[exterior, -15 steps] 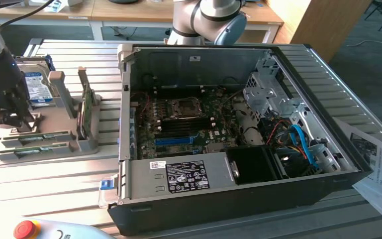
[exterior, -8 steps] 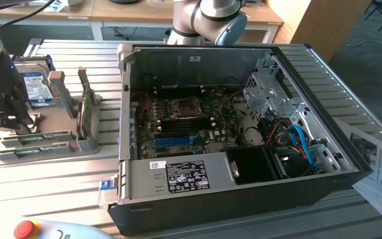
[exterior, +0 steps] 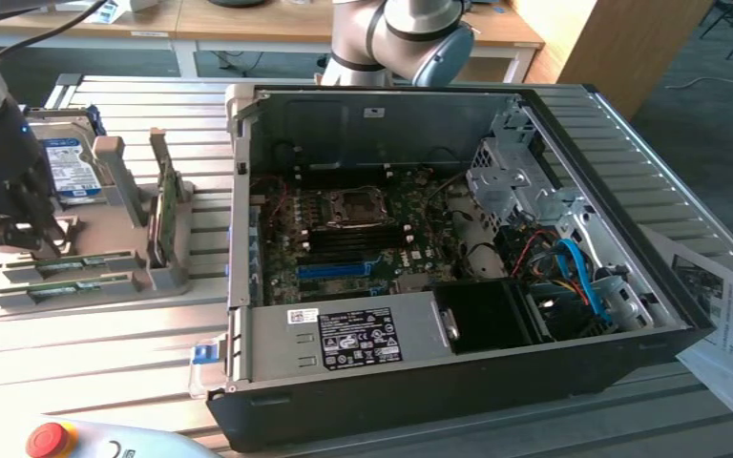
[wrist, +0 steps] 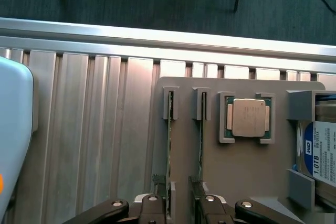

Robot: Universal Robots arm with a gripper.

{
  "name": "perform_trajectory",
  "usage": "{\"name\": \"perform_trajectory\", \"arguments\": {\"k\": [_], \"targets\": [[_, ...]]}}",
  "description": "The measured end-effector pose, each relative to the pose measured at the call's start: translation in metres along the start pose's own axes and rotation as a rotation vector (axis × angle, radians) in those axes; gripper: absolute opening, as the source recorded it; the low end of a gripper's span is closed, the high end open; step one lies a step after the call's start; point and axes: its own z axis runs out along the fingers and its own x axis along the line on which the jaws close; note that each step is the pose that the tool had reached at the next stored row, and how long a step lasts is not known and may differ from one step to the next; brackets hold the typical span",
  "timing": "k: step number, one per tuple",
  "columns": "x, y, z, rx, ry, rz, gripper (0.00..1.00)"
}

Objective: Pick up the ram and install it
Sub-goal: 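Pick up the ram and move it above insertion slot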

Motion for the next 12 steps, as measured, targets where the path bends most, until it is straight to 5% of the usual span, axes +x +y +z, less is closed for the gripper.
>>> {"name": "perform_trajectory", "arguments": {"k": [12], "targets": [[0.004,-0.0134,-0.0005,0.0,-0.0001,0.0,0.31]]}}
